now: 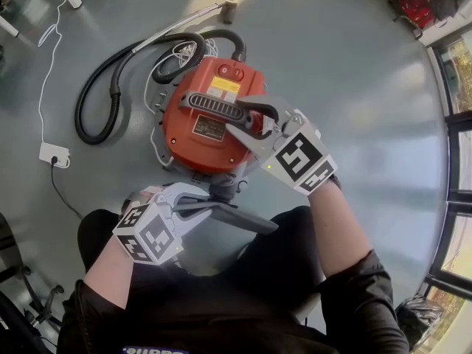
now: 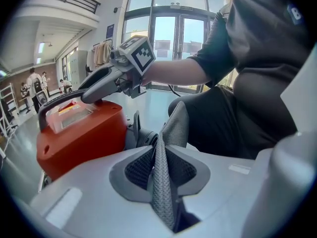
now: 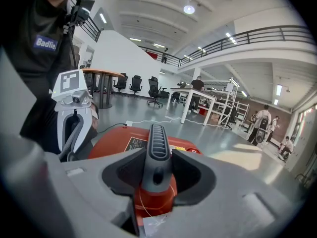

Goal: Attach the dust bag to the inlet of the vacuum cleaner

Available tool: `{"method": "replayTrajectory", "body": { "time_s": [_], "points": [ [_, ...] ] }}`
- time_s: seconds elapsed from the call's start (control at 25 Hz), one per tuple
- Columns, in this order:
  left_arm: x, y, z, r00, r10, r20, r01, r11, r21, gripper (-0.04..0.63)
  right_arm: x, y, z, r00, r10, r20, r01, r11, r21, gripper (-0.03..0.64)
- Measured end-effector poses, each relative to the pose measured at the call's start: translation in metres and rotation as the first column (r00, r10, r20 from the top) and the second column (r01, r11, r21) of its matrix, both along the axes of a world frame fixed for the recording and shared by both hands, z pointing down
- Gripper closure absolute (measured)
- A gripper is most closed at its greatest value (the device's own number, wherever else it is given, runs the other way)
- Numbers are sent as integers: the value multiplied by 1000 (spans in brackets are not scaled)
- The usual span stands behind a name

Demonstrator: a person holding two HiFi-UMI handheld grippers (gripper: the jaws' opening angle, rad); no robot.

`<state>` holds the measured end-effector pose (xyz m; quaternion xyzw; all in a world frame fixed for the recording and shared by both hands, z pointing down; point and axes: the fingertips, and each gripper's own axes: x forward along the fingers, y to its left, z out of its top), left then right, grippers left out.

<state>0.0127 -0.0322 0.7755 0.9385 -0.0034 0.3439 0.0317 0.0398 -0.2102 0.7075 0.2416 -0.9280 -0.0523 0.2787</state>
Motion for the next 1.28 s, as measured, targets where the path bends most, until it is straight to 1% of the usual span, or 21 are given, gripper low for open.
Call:
{"method": "replayTrajectory", "body": {
  "time_s": [0.24, 0.36, 0.48, 0.56, 0.76, 0.92, 1.0, 1.2, 1.28],
  "points": [
    [11, -3, 0, 1000, 20, 20, -20, 1000, -7, 495, 0, -1, 1, 1000, 8, 4, -8, 1000, 0, 474],
    [11, -5, 0, 1000, 0, 8, 0, 1000, -10, 491, 0, -1, 0, 1000, 12, 0, -12, 1000, 2, 474],
    [3, -7, -1, 999, -48, -25, 48, 998, -31, 489, 0, 0, 0, 1000, 10, -10, -10, 1000, 4, 474],
    [1, -9, -1, 997, -69, -34, 67, 997, -42, 488, -1, 0, 1, 1000, 7, -18, -6, 1000, 4, 474],
    [7, -6, 2, 999, -52, -15, 51, 998, -48, 481, 0, 0, 2, 1000, 10, -17, -10, 1000, 6, 472],
    [6, -3, 1, 997, -71, -24, 69, 994, -89, 478, 0, 0, 0, 1000, 21, -5, -21, 1000, 18, 472],
    [4, 0, 0, 997, -70, -26, 68, 993, -98, 466, 0, 0, 0, 999, 33, -5, -33, 999, 32, 472],
    [-2, 0, -2, 998, -66, -6, 65, 996, -64, 432, 1, -1, 1, 998, 43, -36, -41, 997, 61, 472],
    [-5, -2, -5, 998, -68, -11, 67, 996, -53, 414, 0, -1, 1, 998, 42, -40, -39, 997, 64, 472]
  ]
}}
